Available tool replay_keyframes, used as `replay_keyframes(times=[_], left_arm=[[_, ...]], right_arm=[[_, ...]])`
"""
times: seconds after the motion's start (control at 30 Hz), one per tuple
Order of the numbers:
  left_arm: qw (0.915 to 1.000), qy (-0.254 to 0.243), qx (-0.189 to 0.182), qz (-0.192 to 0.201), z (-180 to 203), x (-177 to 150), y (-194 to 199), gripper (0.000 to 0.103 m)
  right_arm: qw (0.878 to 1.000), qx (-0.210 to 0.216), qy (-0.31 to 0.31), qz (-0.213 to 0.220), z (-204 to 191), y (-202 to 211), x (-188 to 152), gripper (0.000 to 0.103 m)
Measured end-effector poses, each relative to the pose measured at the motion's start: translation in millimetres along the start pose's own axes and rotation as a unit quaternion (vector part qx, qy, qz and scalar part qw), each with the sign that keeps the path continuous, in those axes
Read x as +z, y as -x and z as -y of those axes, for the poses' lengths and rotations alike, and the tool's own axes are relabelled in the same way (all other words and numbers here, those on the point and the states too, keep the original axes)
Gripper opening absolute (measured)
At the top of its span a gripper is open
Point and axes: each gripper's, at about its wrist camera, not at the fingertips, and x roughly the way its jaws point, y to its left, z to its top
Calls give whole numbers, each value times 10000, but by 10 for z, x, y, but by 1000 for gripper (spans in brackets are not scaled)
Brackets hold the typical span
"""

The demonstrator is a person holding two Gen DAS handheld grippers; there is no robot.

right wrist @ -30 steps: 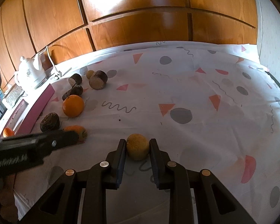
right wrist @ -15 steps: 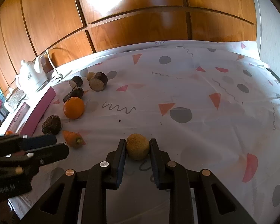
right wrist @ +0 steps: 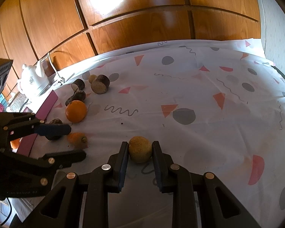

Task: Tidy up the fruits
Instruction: 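Close the left gripper on the carrot and lift it, then lower the carrot into the tray with the left gripper while the right gripper releases the yellow fruit there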

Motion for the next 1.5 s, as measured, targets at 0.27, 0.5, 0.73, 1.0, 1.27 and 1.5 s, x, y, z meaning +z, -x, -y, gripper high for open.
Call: replay_keyframes(times=[0.27,0.5,0.73,1.0,1.27,1.5], left_arm=[[9994,333,92,-2,-35,59,-56,38],[9951,950,-213,158,-122,-40,59,36],[9723,1997,-1138,414,-347,-45,217,29],[9675,2186,-1094,653,-309,-147,289,25],[9552,2535,-1105,1057,-365,-386,468,25],[9426,2833,-912,1513,-586,-678,893,25]], right_arm=[[10000,-32,26,-3,-10,-3,-5,25],[10000,-62,47,-6,-22,-5,-3,25],[10000,-75,57,-3,-27,-6,-5,25],[9999,-91,71,-6,-30,-7,-4,25],[9996,-225,180,-33,-72,-18,-8,25],[9982,-437,396,-109,-149,-24,10,25]])
